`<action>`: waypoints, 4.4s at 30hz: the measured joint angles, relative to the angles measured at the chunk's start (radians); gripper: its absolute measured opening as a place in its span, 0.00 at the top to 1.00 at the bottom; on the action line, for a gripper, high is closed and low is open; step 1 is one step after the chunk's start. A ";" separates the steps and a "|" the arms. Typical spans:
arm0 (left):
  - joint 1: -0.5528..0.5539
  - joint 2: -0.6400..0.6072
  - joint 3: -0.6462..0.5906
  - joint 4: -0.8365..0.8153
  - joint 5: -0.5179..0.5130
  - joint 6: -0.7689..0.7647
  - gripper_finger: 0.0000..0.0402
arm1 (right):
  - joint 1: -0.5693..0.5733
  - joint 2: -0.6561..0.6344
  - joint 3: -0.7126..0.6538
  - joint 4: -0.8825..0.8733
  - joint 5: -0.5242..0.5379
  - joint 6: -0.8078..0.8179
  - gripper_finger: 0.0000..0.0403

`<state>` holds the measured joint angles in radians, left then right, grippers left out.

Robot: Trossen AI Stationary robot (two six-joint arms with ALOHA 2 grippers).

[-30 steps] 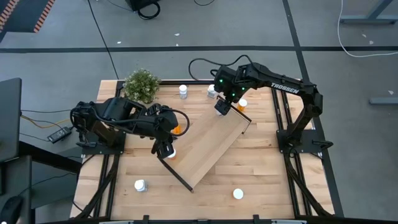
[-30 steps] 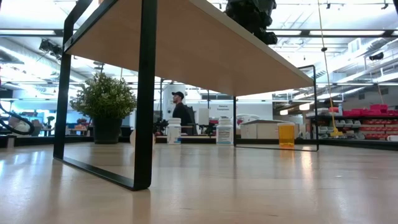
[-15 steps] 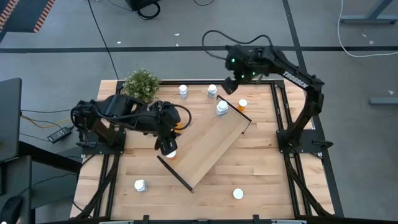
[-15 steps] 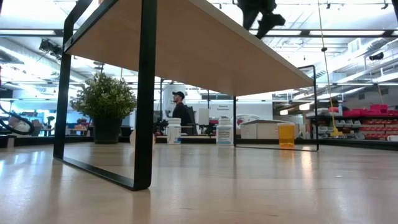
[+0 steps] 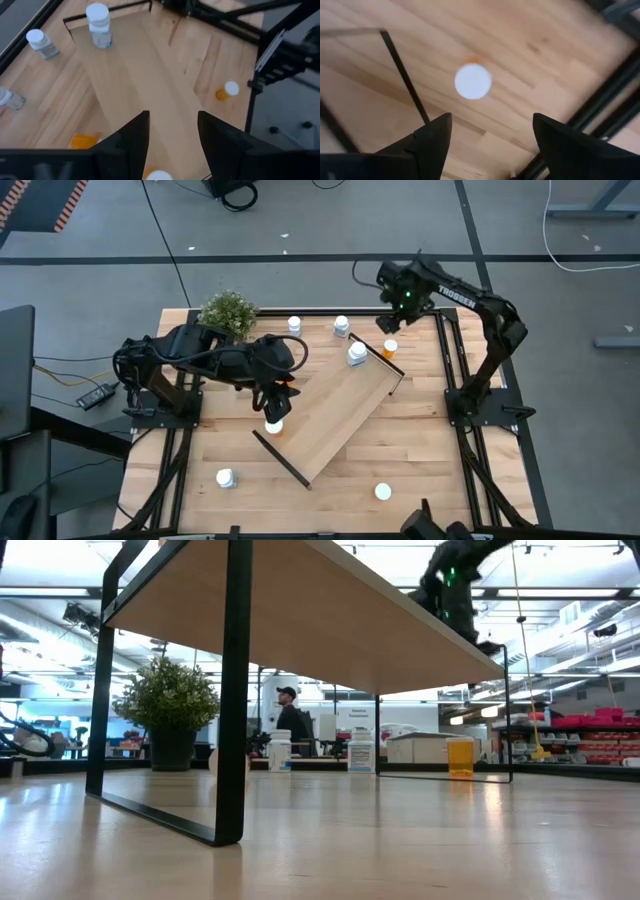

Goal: Pick and place medicine bottles onto shelf by color
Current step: Put the right orange pill bottle on the shelf

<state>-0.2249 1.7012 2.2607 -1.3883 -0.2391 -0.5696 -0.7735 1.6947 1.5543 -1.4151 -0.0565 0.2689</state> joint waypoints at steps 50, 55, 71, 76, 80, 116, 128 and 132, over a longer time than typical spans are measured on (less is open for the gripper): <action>0.013 -0.003 -0.001 0.038 -0.019 -0.125 0.57 | -0.016 -0.001 -0.367 0.429 0.015 0.039 0.10; 0.013 -0.003 -0.001 0.037 -0.019 -0.117 0.57 | 0.010 -0.001 -0.367 0.492 0.020 0.098 0.10; 0.013 -0.003 -0.001 0.036 -0.019 -0.120 0.57 | -0.008 -0.001 -0.515 0.617 0.002 0.317 0.10; 0.013 -0.003 -0.001 0.027 -0.018 -0.118 0.57 | -0.001 -0.001 -0.562 0.672 -0.023 0.347 0.10; 0.013 -0.003 -0.001 0.027 -0.018 -0.118 0.57 | 0.007 -0.001 -0.585 0.705 -0.015 0.343 0.13; 0.028 -0.003 -0.001 0.007 -0.013 0.019 0.57 | 0.010 -0.001 -0.225 0.156 -0.034 0.023 0.48; 0.051 -0.003 -0.001 0.010 -0.049 0.142 0.57 | 0.023 -0.036 0.155 -0.165 -0.223 0.094 0.48; 0.059 -0.003 -0.001 0.010 -0.116 0.225 0.57 | 0.058 -0.072 0.205 -0.160 -0.264 0.158 0.48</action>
<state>-0.1662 1.6981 2.2597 -1.3779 -0.3550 -0.3444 -0.7153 1.6224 1.7591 -1.5749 -0.3209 0.4270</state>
